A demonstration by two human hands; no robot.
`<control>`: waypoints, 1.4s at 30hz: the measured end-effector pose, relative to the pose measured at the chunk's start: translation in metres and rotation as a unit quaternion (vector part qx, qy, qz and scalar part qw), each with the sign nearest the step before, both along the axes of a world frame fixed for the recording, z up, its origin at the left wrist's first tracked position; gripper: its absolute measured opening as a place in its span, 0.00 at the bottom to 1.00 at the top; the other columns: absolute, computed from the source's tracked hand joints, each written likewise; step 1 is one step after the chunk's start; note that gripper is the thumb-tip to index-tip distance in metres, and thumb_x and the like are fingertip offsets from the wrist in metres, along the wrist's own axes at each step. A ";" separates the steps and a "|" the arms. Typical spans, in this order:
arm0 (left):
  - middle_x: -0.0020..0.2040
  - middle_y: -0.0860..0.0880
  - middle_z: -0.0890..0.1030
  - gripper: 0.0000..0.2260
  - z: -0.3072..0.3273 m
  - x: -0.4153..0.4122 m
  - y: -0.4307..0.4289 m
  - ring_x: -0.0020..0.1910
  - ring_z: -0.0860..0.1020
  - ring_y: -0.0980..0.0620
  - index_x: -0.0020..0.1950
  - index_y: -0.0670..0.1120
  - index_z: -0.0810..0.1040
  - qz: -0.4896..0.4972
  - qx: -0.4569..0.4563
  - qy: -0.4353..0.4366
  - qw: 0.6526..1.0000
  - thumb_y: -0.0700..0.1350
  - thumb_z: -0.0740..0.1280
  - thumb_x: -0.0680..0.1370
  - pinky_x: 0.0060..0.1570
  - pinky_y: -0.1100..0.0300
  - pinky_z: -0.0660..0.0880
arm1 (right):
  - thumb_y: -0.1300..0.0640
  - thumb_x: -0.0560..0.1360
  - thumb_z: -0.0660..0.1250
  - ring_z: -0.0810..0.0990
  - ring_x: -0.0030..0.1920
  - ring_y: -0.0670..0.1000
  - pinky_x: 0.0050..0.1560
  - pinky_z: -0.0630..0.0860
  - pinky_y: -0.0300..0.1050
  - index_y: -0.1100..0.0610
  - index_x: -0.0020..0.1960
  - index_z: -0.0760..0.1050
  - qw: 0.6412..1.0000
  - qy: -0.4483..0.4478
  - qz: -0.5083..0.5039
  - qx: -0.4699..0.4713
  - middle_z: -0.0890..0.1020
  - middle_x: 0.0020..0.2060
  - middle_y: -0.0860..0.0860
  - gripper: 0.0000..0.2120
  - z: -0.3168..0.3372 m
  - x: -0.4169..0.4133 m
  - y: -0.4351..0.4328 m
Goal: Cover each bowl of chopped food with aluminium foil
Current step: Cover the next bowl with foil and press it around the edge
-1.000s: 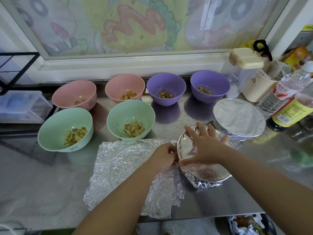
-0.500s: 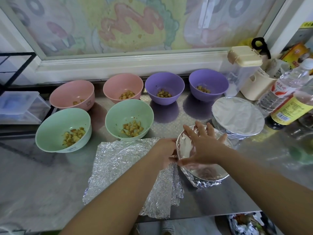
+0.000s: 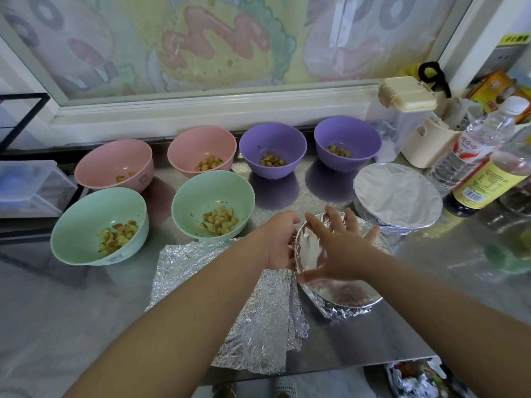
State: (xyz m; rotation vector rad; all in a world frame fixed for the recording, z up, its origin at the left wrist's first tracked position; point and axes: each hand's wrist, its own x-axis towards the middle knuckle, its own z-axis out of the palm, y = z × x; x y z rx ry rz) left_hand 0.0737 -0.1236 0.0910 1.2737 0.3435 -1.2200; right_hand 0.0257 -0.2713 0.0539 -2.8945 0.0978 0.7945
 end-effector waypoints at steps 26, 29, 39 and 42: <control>0.62 0.39 0.81 0.37 -0.021 0.029 -0.013 0.61 0.77 0.38 0.64 0.41 0.77 -0.060 0.039 0.034 0.997 0.70 0.47 0.78 0.67 0.41 0.65 | 0.15 0.51 0.64 0.30 0.78 0.64 0.66 0.38 0.86 0.35 0.78 0.30 1.000 -0.022 -0.006 0.012 0.32 0.80 0.49 0.68 -0.004 -0.003 0.001; 0.62 0.39 0.81 0.39 -0.029 0.023 -0.013 0.62 0.77 0.38 0.64 0.41 0.78 -0.026 0.018 0.036 0.999 0.71 0.48 0.78 0.65 0.44 0.68 | 0.14 0.49 0.61 0.29 0.78 0.64 0.66 0.38 0.86 0.35 0.78 0.29 1.000 -0.017 -0.007 0.011 0.31 0.80 0.49 0.69 -0.004 -0.003 0.001; 0.66 0.41 0.80 0.38 -0.034 0.013 -0.012 0.65 0.77 0.41 0.71 0.44 0.74 0.012 -0.073 0.047 0.996 0.71 0.45 0.79 0.61 0.50 0.74 | 0.14 0.45 0.56 0.29 0.78 0.64 0.66 0.38 0.85 0.34 0.77 0.27 1.000 -0.017 -0.004 0.012 0.30 0.80 0.49 0.69 -0.007 -0.003 0.000; 0.63 0.42 0.81 0.37 -0.033 0.011 -0.011 0.58 0.81 0.43 0.69 0.45 0.76 0.016 -0.078 0.028 0.996 0.70 0.44 0.80 0.56 0.51 0.76 | 0.14 0.49 0.60 0.28 0.78 0.64 0.66 0.38 0.85 0.34 0.77 0.27 1.000 -0.018 -0.003 0.012 0.30 0.80 0.49 0.68 -0.006 -0.003 0.001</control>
